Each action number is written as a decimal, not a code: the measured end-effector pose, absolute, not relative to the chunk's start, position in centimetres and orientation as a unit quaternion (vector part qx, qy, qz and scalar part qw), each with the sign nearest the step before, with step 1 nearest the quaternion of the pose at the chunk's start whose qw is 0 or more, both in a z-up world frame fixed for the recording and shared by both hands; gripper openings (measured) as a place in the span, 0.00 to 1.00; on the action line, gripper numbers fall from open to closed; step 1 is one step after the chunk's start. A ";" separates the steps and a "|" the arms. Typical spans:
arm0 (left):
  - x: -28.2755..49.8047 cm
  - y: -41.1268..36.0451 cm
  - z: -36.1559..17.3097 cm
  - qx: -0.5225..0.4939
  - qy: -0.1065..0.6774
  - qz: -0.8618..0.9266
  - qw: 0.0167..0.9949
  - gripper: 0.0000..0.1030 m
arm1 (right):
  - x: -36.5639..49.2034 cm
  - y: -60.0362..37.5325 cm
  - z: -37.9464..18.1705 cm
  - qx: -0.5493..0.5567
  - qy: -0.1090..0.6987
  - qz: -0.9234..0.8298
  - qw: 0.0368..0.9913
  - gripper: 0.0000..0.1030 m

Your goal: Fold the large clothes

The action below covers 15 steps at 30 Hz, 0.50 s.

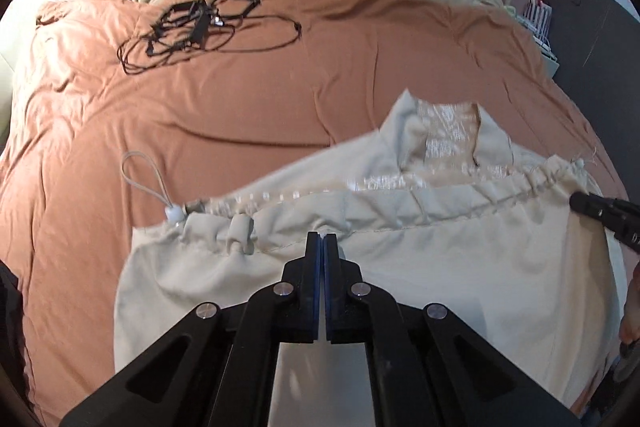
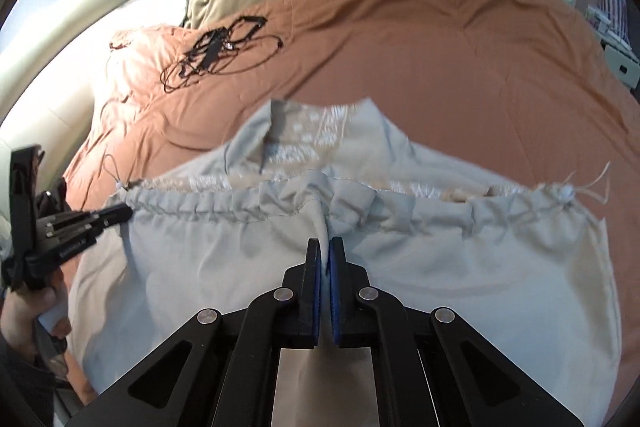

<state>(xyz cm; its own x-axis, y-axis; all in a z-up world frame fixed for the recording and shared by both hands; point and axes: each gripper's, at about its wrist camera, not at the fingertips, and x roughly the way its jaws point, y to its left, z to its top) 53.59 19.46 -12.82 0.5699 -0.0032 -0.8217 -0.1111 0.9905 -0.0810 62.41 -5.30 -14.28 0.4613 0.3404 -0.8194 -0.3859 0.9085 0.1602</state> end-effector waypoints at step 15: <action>58.0 19.9 -19.8 -0.059 0.508 0.032 0.859 0.04 | 66.2 -4.3 -21.1 -0.019 0.519 0.171 0.837 0.04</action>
